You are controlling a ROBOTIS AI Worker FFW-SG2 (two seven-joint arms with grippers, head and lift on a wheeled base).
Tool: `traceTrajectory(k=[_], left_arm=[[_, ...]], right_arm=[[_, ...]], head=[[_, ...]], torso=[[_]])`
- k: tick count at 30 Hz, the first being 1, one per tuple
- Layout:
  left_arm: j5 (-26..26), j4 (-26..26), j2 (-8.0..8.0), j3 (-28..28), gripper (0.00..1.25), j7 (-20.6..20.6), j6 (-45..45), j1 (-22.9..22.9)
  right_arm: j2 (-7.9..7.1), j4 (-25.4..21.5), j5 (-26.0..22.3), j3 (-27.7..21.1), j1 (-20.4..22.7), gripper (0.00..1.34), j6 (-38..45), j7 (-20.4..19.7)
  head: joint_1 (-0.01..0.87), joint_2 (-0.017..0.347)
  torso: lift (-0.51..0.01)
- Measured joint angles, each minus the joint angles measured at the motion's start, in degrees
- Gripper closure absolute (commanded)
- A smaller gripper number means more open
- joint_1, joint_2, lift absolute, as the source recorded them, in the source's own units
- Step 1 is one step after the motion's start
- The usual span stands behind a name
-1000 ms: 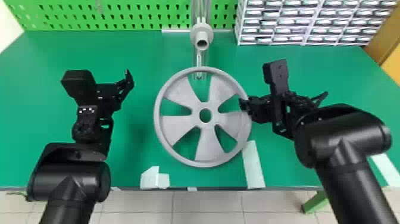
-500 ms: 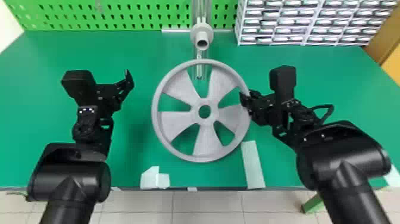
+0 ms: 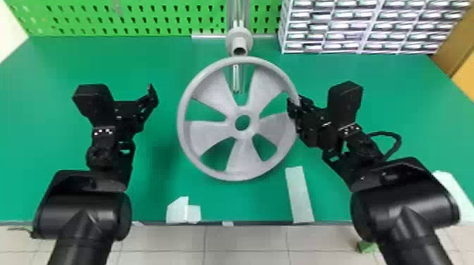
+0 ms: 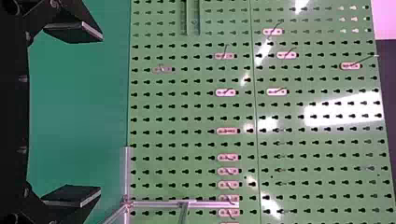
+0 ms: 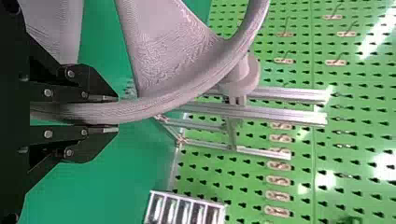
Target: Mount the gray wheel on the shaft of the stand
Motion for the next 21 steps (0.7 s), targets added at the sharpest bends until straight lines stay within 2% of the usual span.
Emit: traceTrajectory(k=[10,21], left_arm=[[-0.52,-1.42,-0.01,-0.06,0.13,1.46,0.48,1.1],[-0.66,-6.38,-0.01,-1.15,0.13,4.04,1.97,5.18]], right_arm=[[0.41,0.54,0.5,-0.3,1.17,1.17,-6.87,-1.08],[1.04,2.09,0.3,-0.45,1.65,1.17,-12.97,-2.74]], head=[[0.865,0.052],[0.865,0.052]], torso=[[-0.101],[-0.101]])
